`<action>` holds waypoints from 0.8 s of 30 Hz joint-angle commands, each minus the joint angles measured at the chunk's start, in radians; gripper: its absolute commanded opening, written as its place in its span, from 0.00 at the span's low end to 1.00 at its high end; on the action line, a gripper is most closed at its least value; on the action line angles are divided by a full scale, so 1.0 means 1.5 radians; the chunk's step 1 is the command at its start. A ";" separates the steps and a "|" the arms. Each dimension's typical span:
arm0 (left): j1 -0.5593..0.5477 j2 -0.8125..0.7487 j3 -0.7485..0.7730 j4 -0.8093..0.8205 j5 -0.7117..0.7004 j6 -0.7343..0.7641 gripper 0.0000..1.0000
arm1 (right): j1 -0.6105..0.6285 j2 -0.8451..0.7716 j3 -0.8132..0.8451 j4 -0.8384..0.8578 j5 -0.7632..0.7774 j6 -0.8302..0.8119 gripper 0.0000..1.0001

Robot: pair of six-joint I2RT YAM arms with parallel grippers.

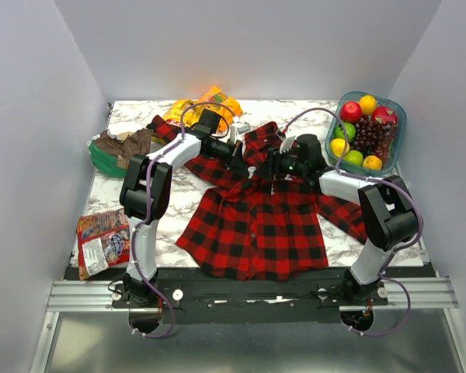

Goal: Pin the brooch onto the clothing

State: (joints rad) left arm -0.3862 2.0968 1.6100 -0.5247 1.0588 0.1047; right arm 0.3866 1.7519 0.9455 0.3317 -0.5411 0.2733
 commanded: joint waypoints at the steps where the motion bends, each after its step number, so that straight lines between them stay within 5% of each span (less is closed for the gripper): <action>1: -0.003 -0.021 0.013 -0.032 0.035 -0.001 0.00 | -0.009 -0.027 -0.011 0.043 0.091 0.005 0.52; 16: -0.002 -0.029 0.007 -0.010 0.029 -0.022 0.00 | -0.012 -0.011 -0.015 0.062 0.010 0.006 0.53; 24: -0.002 -0.026 0.008 -0.010 0.034 -0.023 0.00 | -0.013 -0.023 -0.053 0.097 -0.030 0.006 0.63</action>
State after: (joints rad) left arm -0.3874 2.0968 1.6146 -0.5255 1.0603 0.0788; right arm 0.3721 1.7260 0.9001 0.4126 -0.5358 0.2878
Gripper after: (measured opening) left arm 0.014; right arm 0.621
